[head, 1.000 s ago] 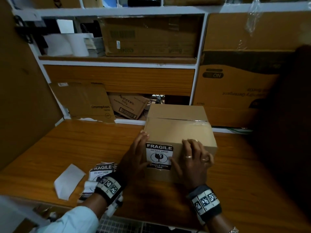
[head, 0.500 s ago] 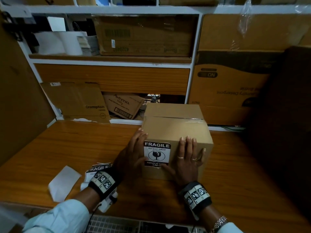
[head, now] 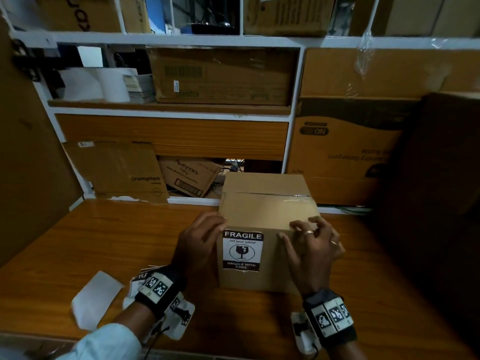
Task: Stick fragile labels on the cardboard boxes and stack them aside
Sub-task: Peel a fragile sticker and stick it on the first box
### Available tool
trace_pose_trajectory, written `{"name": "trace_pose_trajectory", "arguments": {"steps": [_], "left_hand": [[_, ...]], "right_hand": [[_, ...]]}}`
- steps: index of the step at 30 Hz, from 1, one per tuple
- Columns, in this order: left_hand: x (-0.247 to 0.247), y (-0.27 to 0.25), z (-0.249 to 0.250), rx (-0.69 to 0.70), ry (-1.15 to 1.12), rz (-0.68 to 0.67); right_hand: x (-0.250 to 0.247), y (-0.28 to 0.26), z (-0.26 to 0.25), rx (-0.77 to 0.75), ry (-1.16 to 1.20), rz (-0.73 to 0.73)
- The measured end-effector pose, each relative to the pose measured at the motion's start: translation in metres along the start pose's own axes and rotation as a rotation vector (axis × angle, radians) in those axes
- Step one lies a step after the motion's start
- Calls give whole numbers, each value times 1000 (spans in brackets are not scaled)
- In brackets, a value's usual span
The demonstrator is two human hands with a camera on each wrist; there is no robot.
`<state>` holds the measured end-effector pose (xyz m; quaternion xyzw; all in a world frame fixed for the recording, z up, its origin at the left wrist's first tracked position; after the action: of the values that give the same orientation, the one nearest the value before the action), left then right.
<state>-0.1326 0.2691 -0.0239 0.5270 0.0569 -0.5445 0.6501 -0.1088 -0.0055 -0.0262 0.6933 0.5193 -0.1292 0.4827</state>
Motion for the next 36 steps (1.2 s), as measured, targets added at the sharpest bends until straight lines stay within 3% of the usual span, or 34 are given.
{"name": "trace_pose_trajectory", "arguments": {"steps": [5,7,12,17,26,36], "left_hand": [[17,-12,-5,-132,-139,-163],[21,-9,-7,-163,-132,-208],[20,0,-10,-166,-180,-195],[-9,3,-9,-198,-229,-196],[-111,-11,-19,-212,-56,-108],[-241,-31,-124,-209,-51,-13]], "right_hand": [[-13,3,27,-85,303,-258],[-16,4,30,-88,314,-326],[-15,14,36,-120,217,-262],[-11,17,23,-180,270,-264],[18,37,-61,-304,363,-286],[99,58,-222,-389,380,-325]]}}
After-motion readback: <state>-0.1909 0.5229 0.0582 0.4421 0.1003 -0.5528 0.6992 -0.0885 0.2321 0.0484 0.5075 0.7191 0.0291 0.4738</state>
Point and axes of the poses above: each hand's wrist, its own y-axis towards the middle knuckle, its own x-axis out of the palm, z = x × y, the point moved 2 cm from there along y, towards the middle knuckle, and after that the axes turned 12 degrees about -z, right-handed, at the moved point
